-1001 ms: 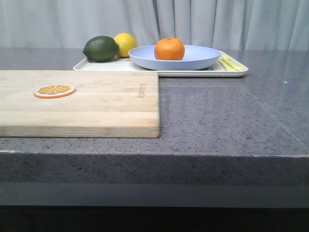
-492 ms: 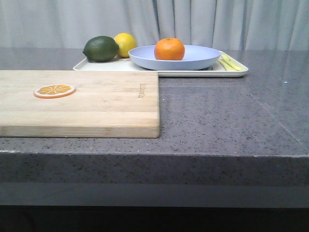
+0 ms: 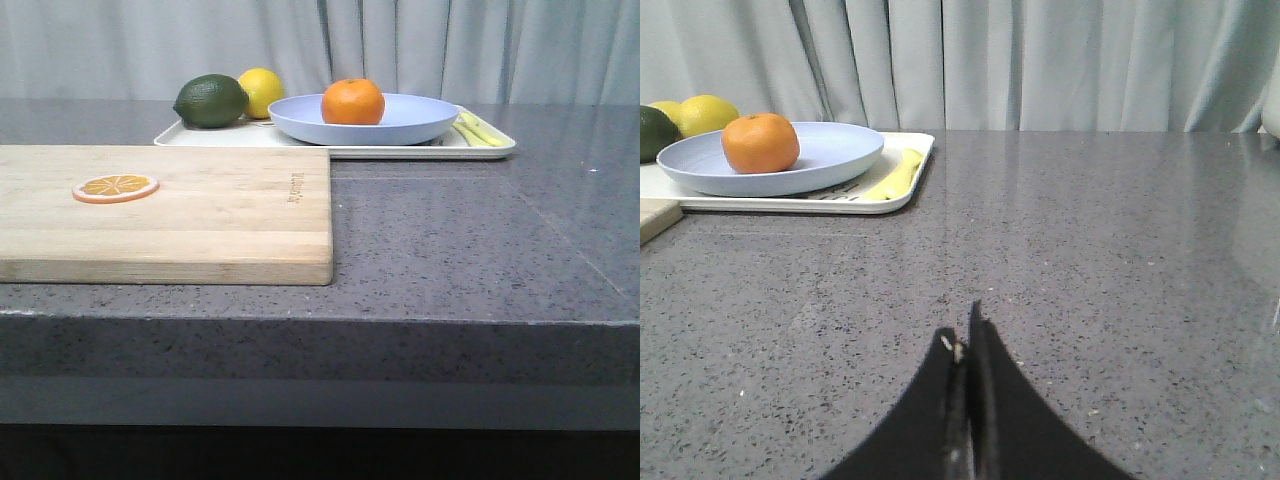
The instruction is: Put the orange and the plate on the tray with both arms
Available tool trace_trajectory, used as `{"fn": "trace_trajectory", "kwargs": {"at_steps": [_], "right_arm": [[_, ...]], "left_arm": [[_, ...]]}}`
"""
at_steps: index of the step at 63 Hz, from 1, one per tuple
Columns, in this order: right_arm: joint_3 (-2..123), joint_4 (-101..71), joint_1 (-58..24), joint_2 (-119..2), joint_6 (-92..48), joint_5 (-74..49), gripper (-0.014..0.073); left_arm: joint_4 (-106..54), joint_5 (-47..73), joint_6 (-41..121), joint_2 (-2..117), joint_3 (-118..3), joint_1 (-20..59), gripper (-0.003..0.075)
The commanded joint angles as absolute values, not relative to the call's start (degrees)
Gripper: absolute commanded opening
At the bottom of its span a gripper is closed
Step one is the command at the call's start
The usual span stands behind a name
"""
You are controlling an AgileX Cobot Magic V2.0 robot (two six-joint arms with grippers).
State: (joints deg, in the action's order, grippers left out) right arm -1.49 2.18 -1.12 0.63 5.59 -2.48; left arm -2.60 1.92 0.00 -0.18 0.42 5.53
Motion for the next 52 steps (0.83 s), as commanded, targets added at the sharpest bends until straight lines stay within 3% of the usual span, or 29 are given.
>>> {"fn": "trace_trajectory", "kwargs": {"at_steps": [1,52], "right_arm": [[-0.1,2.9,-0.7,1.7,5.6,2.5,-0.0117],[-0.1,2.9,-0.7,1.7,5.6,2.5,-0.0117]], "left_arm": [[-2.5,-2.7,-0.5,-1.3,1.9,4.1,-0.002],[-2.5,-2.7,-0.5,-1.3,1.9,4.3,-0.002]]}}
